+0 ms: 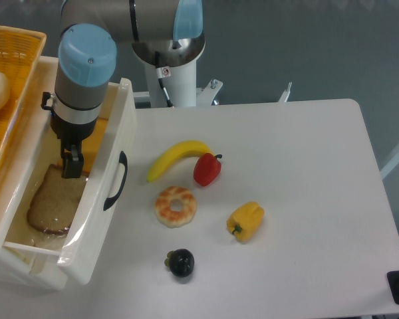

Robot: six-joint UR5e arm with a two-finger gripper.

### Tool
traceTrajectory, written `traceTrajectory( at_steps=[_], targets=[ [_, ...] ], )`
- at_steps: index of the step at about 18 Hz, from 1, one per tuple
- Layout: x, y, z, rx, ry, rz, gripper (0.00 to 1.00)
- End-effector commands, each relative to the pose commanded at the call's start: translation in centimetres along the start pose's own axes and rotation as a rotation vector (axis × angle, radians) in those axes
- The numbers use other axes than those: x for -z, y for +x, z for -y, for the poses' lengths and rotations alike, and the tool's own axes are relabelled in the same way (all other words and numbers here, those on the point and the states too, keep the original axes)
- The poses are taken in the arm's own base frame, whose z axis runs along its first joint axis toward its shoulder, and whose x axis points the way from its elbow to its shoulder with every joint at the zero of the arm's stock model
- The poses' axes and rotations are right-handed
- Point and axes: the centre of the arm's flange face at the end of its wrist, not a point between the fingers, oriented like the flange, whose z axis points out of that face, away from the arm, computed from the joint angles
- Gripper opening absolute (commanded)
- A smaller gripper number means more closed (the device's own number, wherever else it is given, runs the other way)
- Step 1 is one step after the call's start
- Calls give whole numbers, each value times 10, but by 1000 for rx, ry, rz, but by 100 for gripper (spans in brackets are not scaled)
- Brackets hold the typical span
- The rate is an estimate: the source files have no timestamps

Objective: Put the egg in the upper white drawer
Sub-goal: 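Raise the open gripper up out of the drawer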

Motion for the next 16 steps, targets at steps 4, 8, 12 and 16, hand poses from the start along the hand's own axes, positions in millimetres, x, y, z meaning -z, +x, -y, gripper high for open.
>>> traceTrajectory(
  at_steps=[4, 8, 12, 16],
  targets=[
    [26, -3, -16, 28, 6, 45, 99],
    [54, -5, -32, 69, 13, 100, 100],
    [75, -3, -45, 121, 19, 139, 100],
    [93, 11, -46, 285, 34, 170, 100]
  ],
)
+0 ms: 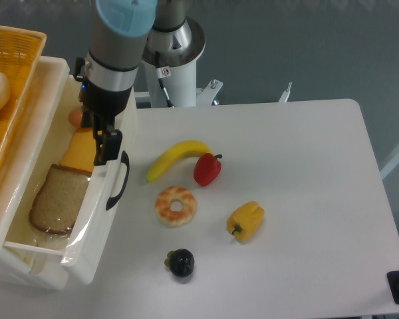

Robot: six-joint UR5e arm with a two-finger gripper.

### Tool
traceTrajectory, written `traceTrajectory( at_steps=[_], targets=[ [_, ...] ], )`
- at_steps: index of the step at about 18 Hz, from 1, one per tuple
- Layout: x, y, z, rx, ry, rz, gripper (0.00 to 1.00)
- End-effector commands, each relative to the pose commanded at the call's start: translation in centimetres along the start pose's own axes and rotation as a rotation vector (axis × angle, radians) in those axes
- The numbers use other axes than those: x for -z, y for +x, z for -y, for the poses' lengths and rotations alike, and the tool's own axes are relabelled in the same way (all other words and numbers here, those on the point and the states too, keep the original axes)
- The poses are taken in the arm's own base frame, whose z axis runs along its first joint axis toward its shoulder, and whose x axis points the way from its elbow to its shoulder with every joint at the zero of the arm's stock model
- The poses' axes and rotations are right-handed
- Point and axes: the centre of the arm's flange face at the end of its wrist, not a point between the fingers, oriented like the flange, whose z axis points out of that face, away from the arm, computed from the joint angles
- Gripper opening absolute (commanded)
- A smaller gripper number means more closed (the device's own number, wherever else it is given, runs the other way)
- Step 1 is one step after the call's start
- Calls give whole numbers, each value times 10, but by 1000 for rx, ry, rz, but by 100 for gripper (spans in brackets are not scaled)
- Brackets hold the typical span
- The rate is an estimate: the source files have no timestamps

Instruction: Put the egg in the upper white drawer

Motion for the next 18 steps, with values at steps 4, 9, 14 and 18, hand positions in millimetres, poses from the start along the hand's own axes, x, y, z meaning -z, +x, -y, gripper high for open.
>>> traceTrajectory(
  at_steps=[4, 9, 14, 18],
  targets=[
    [5, -3, -5, 78, -1, 12, 100],
    [11, -23, -26, 218, -8, 44, 100],
    [-6, -66, -53, 182, -136, 92, 100],
    [-20, -91, -81, 156, -157, 74, 100]
  ],
)
